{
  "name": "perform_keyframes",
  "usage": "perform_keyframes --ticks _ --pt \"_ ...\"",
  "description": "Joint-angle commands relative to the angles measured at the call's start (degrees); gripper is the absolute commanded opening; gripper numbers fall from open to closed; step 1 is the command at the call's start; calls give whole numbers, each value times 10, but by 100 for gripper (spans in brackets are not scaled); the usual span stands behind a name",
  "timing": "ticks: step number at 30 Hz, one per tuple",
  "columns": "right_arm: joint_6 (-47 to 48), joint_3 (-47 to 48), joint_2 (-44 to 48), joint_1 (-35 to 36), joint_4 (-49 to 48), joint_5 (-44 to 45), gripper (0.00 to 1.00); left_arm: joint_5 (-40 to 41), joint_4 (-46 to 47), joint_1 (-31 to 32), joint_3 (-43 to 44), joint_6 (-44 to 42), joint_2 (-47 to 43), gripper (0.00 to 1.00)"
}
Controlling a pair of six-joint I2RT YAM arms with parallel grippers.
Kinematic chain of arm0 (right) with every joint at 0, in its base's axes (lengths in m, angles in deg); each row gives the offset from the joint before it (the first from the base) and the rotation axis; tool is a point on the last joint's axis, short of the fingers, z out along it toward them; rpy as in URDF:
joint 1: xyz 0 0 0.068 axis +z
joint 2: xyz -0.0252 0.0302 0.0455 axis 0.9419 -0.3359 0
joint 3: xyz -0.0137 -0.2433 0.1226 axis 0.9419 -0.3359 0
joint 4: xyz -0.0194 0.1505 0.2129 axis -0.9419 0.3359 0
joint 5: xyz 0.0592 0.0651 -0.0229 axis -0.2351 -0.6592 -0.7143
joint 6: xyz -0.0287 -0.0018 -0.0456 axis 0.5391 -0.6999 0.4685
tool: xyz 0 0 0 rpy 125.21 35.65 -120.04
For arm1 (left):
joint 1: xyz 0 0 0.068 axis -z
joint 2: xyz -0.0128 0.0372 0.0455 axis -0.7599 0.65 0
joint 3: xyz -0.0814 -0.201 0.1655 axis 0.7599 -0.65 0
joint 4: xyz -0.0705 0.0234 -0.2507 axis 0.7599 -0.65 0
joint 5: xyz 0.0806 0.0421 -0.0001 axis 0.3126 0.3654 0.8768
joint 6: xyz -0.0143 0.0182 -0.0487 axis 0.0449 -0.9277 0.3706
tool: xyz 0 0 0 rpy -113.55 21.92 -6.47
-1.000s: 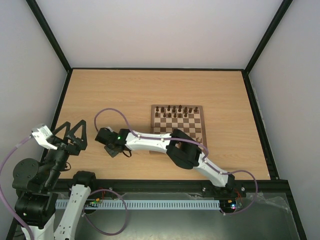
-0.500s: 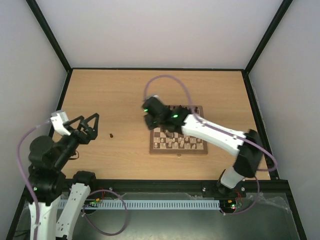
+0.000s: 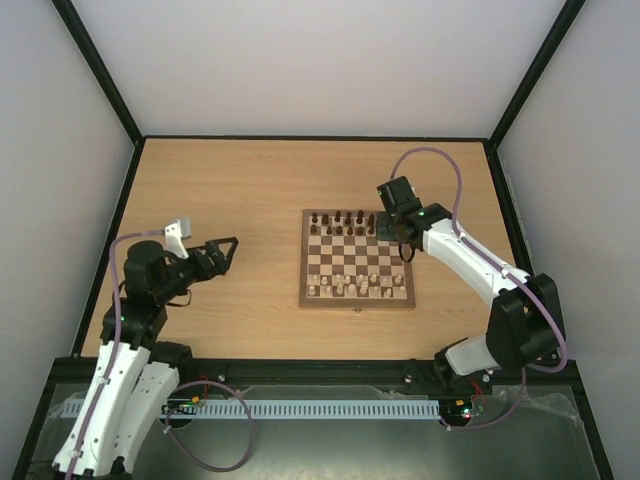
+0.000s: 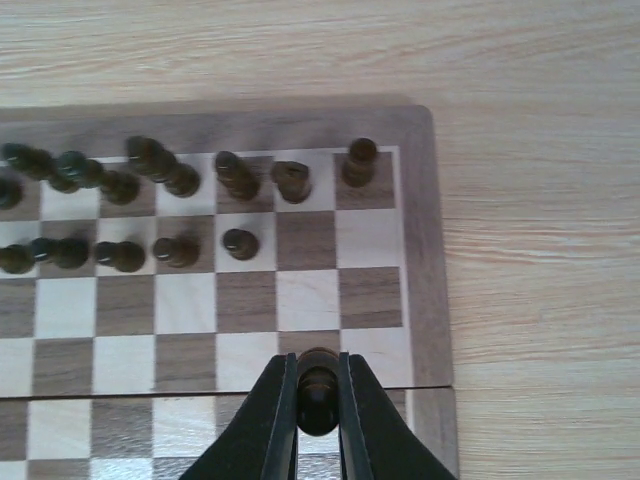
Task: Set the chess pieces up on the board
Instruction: Place the chess piece on the chessboard.
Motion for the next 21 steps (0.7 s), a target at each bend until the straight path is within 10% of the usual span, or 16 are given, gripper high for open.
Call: perform_keyframes --ticks 1,7,21 --pt "3 -15 4 -28 -5 -19 3 47 77 66 -48 19 34 100" --pt "-2 -9 -41 -40 -26 -35 3 191 96 199 -45 23 115 99" --pt "-11 21 -147 -41 -64 -26 2 204 72 201 -24 11 97 100"
